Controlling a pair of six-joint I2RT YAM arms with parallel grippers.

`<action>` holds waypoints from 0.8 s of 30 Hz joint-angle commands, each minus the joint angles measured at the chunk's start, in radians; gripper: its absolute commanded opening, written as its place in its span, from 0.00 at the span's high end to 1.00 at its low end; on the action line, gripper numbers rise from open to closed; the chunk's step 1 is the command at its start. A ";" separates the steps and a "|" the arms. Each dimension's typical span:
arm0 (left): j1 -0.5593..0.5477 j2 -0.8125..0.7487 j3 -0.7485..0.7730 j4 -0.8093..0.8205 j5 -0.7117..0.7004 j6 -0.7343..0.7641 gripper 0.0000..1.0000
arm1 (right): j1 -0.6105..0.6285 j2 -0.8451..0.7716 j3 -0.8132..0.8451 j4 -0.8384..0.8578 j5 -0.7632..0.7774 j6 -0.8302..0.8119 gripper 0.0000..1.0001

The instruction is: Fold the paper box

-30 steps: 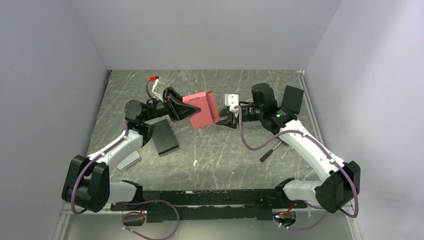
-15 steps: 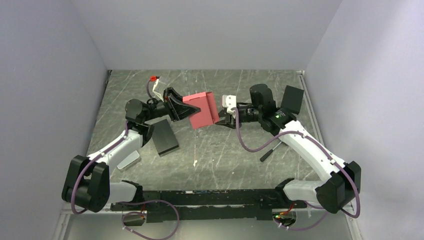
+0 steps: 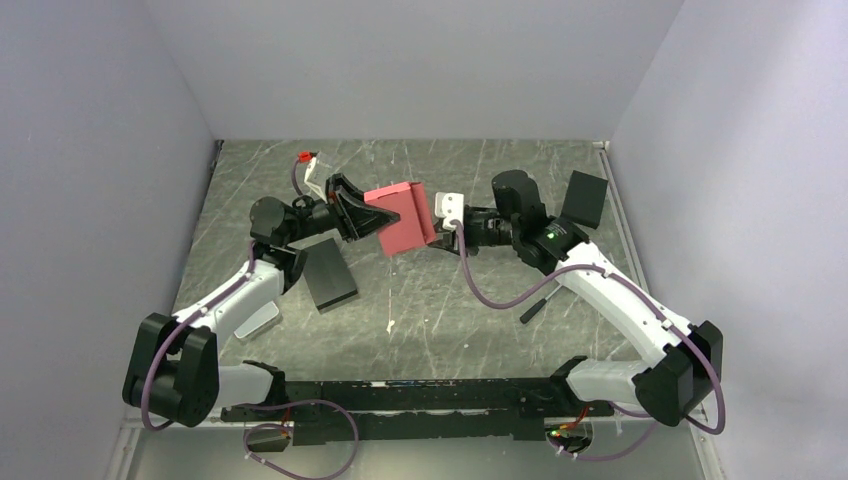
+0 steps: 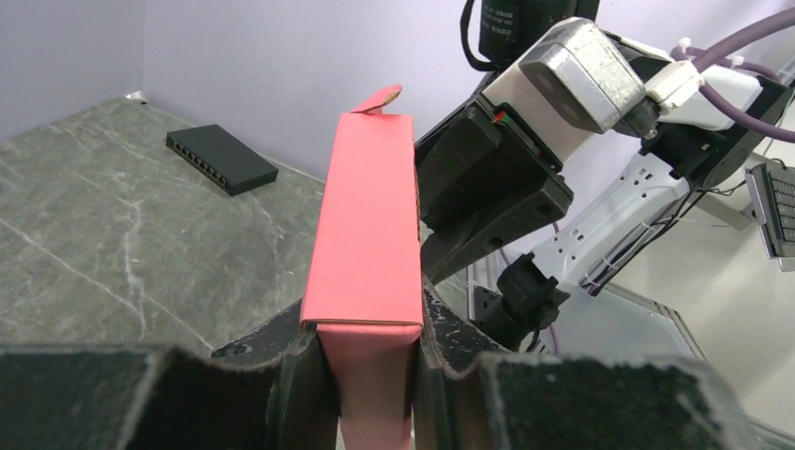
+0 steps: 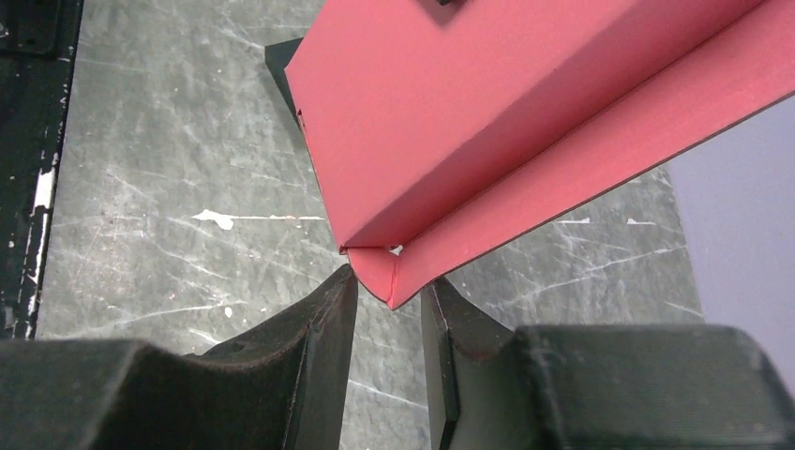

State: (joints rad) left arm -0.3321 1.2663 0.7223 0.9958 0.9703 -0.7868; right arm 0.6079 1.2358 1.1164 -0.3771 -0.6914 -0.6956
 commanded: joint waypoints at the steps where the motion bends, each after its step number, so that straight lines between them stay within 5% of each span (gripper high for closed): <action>1: 0.002 -0.035 0.014 0.002 -0.039 0.028 0.97 | 0.034 -0.020 0.050 0.018 0.024 0.009 0.66; 24: 0.007 -0.090 -0.013 -0.109 -0.152 0.098 0.97 | 0.128 0.012 0.075 0.076 0.142 0.217 0.68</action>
State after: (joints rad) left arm -0.3286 1.2030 0.7090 0.8696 0.9085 -0.7334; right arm 0.6949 1.2438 1.1404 -0.3798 -0.5205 -0.5659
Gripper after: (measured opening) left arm 0.305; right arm 0.329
